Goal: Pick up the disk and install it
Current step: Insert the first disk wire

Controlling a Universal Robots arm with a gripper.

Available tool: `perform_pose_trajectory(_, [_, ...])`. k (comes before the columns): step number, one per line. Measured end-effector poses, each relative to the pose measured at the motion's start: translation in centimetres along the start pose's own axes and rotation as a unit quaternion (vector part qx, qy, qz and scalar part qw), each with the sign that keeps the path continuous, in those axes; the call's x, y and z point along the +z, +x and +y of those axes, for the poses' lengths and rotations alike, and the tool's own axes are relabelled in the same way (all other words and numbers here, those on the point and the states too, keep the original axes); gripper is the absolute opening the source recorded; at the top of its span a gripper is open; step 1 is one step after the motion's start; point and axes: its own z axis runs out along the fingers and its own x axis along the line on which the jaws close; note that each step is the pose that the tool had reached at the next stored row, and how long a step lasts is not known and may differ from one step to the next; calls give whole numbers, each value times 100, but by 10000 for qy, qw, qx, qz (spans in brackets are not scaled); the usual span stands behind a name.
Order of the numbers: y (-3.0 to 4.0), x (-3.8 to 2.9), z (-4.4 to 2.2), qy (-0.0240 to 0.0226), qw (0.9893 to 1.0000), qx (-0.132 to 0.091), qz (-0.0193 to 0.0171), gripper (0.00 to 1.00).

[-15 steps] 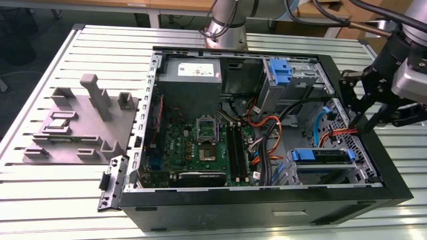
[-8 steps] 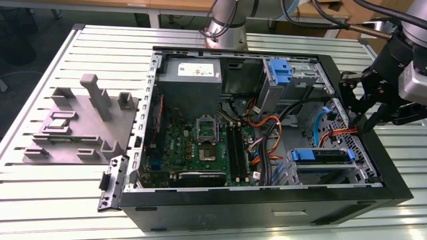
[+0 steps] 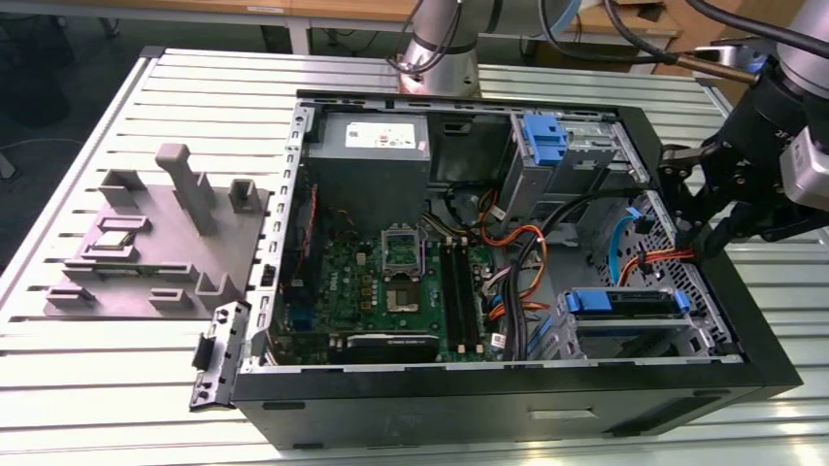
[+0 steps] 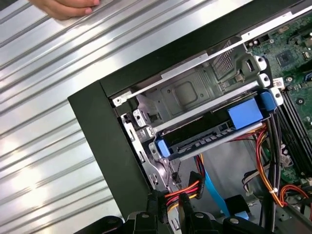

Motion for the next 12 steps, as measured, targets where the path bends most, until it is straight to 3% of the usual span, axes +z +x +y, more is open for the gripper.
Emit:
perform_pose_trajectory(8, [-3,46,2,43,10000,-11,85,31])
perform_pose_trajectory(12, [-3,56,2,49,9999,-12,100,31])
